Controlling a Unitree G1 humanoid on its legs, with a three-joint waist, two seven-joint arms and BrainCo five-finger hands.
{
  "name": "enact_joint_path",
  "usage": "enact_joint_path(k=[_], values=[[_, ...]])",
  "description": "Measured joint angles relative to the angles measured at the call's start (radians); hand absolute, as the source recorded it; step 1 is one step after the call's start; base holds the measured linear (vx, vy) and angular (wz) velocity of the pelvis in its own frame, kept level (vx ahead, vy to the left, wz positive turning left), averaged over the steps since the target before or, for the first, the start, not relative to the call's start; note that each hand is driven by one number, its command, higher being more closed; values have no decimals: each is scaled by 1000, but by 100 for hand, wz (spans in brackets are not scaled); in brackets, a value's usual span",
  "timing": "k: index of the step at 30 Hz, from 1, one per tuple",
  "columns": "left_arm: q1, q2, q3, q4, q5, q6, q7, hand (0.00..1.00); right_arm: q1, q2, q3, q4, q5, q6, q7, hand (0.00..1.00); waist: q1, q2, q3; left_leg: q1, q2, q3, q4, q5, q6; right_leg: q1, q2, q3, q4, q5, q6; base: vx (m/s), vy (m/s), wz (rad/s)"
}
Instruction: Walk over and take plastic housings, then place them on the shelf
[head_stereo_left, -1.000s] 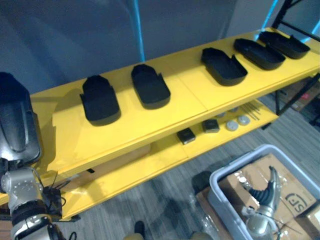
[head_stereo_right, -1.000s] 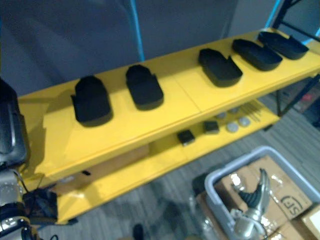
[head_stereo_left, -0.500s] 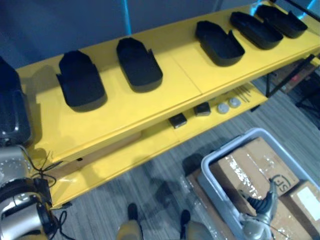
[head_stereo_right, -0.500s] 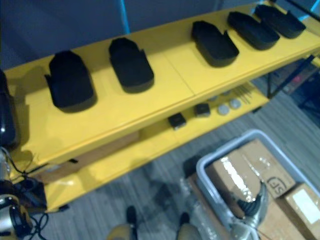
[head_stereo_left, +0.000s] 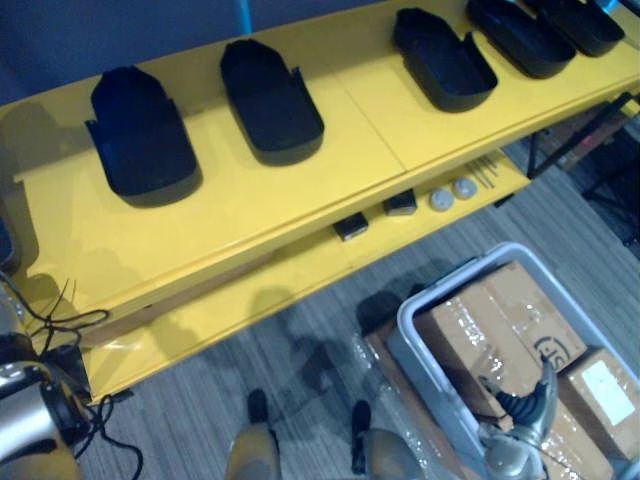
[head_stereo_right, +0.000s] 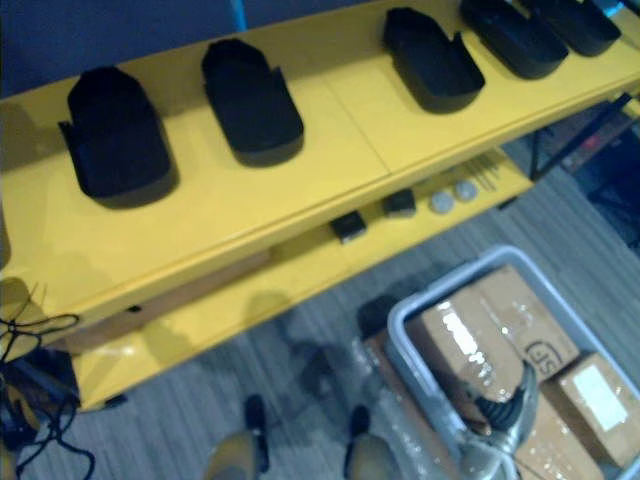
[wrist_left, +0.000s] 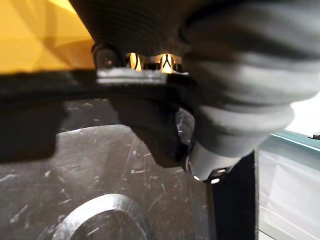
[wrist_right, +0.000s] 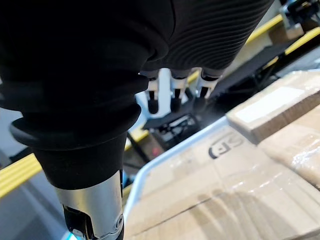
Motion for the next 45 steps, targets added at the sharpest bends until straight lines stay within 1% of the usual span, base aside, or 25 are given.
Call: enact_joint_path(k=[4,6,10,13,16,19,22,23,25,27,28,29,30,31,33,34,35,36,37,39,40,41,43,44,45], values=[[0,9,1,2,-2,9,-16,0,-2,-1,0,0,0,-8,0,0,1,-1,9,-1,0,-2,3,0,0,0,0,0,4,0,0,-4,0,1],[-1,17,0,14,-2,26,-37,0,-7,-1,0,0,0,-9,0,0,0,-2,9,-1,0,-3,5,0,0,0,0,-1,5,0,0,0,0,0],[-5,27,-1,35,-3,32,-58,0,-8,-2,2,0,0,-9,1,0,0,-3,10,-3,0,-9,8,0,0,0,0,-2,9,0,0,0,0,0],[-11,37,-1,37,-32,33,-61,0,-8,-2,2,1,0,-8,3,0,0,-7,13,-3,0,-14,10,0,0,1,0,-3,12,0,0,0,0,0],[-10,38,-2,40,-40,37,-82,0,-8,-2,2,2,0,-9,3,0,1,-7,13,-3,-1,-15,10,0,0,1,-2,-4,14,-1,0,0,0,0],[-10,40,-4,41,-41,46,-90,0,-9,-5,3,14,0,-9,3,0,0,-7,13,-2,-1,-15,10,0,0,1,-3,-4,15,-1,0,0,0,0],[-10,40,-13,42,-40,41,-89,0,-8,-6,3,25,0,-9,3,0,1,-7,13,-1,-2,-15,10,0,0,2,-3,-4,16,-1,0,0,0,0],[-10,40,-16,43,-52,23,-89,0,-8,-6,3,25,0,-10,3,0,0,-7,13,0,-2,-16,9,0,0,3,-3,-4,16,-1,0,0,0,0],[-10,40,-22,43,-74,3,-94,0,-7,-6,3,29,-1,-26,0,0,0,-7,12,3,-2,-17,9,0,0,6,-4,-5,16,-1,0,0,0,0],[-11,39,-56,37,-114,-48,-114,0,-3,-5,7,31,-7,-58,-22,0,0,-9,11,23,-4,-17,-2,1,-1,23,-4,-7,11,-1,-1,0,0,0],[-12,39,-70,28,-119,-62,-124,0,-3,-6,10,31,-9,-69,-32,0,0,-9,11,28,-5,-17,-4,1,-1,30,-4,-8,8,-2,-1,8,0,4],[-16,40,-99,-1,-127,-91,-141,0,-4,-6,22,26,-12,-89,-57,0,1,-11,9,35,-5,-17,-9,2,-2,37,-4,-12,6,-2,-2,1,-5,5],[-22,40,-105,-46,-134,-119,-152,0,-5,-5,35,6,-24,-109,-81,0,1,-12,9,35,-5,-18,-14,5,-2,37,-4,-14,4,-3,-2,-2,-9,7],[-26,40,-106,-87,-108,-155,-154,0,-3,-4,42,-27,-54,-126,-108,0,0,-12,8,38,-8,-19,-29,14,-3,36,-5,-18,1,-3,-2,-2,-12,5],[-27,39,-100,-164,-61,-199,-159,0,-3,-2,42,-82,-86,-150,-138,0,2,-14,7,53,-10,-18,-58,28,-5,41,-4,-19,-5,-2,-2,14,-16,4],[-20,28,-85,-253,-4,-230,-159,0,-5,-2,39,-131,-97,-166,-156,0,3,-15,3,71,-11,-20,-76,35,-6,60,-4,-25,-19,-2,-1,38,-25,5],[12,7,-75,-341,54,-253,-158,0,-7,-2,36,-168,-100,-181,-168,0,3,-15,-14,79,-12,-20,-85,35,-6,70,-3,-28,-30,-1,-1,70,-23,3],[63,-32,-54,-437,116,-274,-159,0,-8,-2,31,-202,-104,-193,-172,0,5,-12,-44,84,-14,-20,-94,36,-6,73,-4,-29,-40,-1,0,126,-20,5],[143,-115,-25,-569,200,-300,-163,0,-8,-2,19,-250,-109,-210,-171,0,6,-2,-87,93,-18,-24,-108,36,-6,90,-5,-36,-61,2,4,140,-12,11],[268,-272,2,-791,293,-308,-161,0,-9,-3,-6,-327,-105,-224,-168,0,8,13,-112,123,-25,-45,-117,35,-6,138,-9,-63,-77,2,4,138,-10,32],[361,-367,1,-915,356,-314,-159,0,-17,-6,-13,-356,-92,-228,-163,0,13,23,-128,141,-25,-53,-125,35,-6,163,-7,-87,-82,2,4,106,-15,36],[407,-409,1,-962,392,-314,-158,0,-22,-7,-14,-368,-83,-228,-152,0,17,28,-136,148,-24,-58,-128,35,-6,173,-5,-95,-83,2,4,87,-27,35],[541,-549,0,-1099,463,-310,-154,0,-54,-10,-20,-379,-54,-228,-114,0,33,47,-157,162,-23,-93,-135,35,-6,207,0,-133,-86,2,3,56,-34,44],[569,-575,0,-1120,486,-306,-154,0,-59,-11,-22,-379,-44,-227,-99,0,36,52,-163,163,-23,-104,-140,35,-6,212,0,-144,-86,2,3,13,-16,41],[615,-608,3,-1151,517,-302,-155,0,-70,-11,-24,-379,-32,-223,-76,0,52,61,-172,168,-25,-108,-145,35,-6,219,0,-155,-87,2,3,-2,-3,20]])
